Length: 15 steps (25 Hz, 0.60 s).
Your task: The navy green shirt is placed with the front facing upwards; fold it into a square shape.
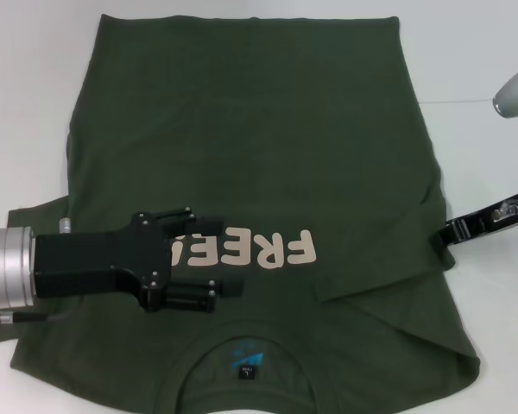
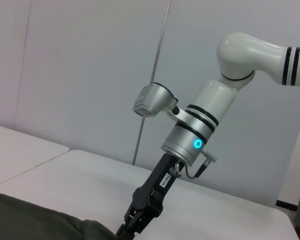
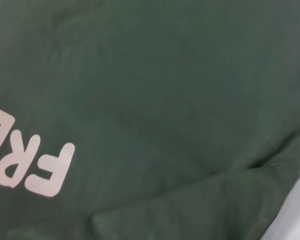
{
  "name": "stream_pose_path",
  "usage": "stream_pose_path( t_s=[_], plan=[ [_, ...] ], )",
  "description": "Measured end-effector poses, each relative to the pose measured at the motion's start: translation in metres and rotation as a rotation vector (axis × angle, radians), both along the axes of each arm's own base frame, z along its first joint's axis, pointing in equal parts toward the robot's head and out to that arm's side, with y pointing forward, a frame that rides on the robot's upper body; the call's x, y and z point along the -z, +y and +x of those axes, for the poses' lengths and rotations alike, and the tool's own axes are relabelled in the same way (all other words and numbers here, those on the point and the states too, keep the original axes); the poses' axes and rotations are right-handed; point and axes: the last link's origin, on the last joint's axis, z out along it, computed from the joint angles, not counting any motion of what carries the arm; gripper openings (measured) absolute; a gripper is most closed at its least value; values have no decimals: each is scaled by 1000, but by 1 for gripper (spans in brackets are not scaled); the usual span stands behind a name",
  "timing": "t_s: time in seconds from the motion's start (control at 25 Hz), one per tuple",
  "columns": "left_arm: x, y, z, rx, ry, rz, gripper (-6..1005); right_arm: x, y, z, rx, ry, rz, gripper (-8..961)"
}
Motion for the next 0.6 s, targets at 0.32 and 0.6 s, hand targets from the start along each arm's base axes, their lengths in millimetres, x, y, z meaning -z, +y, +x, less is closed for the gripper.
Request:
stream_pose_path(
  t_s=[0.32,0.6],
  plan=[
    [0,0,0,-1,-1,0,935,-11,5,-3,6,23,25,128],
    [-1,1,0,-2,0,1,935,-18,8,-6,1,11,14,35]
  ],
)
